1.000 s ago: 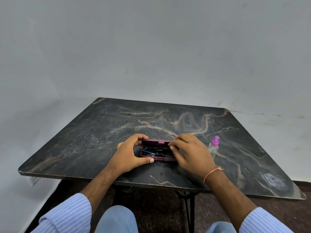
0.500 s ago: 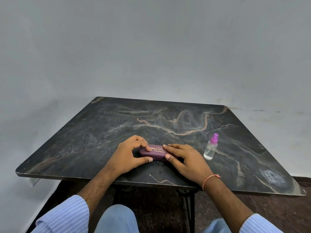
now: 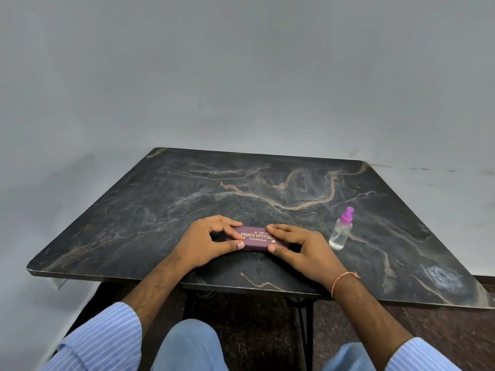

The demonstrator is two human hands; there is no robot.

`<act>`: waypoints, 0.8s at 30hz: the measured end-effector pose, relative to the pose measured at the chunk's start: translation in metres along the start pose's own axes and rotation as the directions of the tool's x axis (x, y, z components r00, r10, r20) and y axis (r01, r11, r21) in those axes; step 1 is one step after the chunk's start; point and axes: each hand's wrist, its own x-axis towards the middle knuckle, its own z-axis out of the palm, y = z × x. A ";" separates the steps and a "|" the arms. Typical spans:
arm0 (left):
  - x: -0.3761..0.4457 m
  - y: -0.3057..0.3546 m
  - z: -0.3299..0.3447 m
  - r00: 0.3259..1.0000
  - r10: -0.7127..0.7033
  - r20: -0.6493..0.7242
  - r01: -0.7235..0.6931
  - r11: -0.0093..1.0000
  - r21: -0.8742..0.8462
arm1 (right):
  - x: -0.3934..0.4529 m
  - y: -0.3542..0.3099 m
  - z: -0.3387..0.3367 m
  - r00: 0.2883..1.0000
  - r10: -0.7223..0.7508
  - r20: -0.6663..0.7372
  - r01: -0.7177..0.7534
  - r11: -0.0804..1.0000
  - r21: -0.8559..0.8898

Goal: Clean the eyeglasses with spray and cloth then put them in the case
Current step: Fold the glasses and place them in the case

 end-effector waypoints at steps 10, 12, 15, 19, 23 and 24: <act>-0.001 0.004 0.001 0.998 -0.060 0.030 0.058 0.995 0.078 | -0.005 -0.006 -0.005 0.996 0.070 -0.057 -0.070 0.997 -0.009; 0.000 0.005 0.001 0.996 -0.082 0.038 0.078 0.993 0.090 | -0.008 -0.006 -0.006 0.994 0.095 -0.057 -0.097 0.995 -0.028; 0.003 0.007 0.004 0.995 -0.093 0.034 0.089 0.991 0.101 | -0.016 -0.004 -0.010 0.990 0.130 -0.048 -0.134 0.985 -0.109; 0.005 0.016 0.017 0.994 -0.098 0.036 0.095 0.991 0.091 | -0.029 0.001 -0.019 0.983 0.178 -0.054 -0.186 0.960 -0.210; 0.011 0.026 0.030 0.995 -0.086 0.059 0.080 0.992 0.092 | -0.039 0.006 -0.026 0.978 0.202 -0.059 -0.210 0.940 -0.269; 0.012 0.028 0.032 0.994 -0.082 0.069 0.075 0.992 0.097 | -0.041 0.007 -0.027 0.976 0.208 -0.061 -0.217 0.936 -0.276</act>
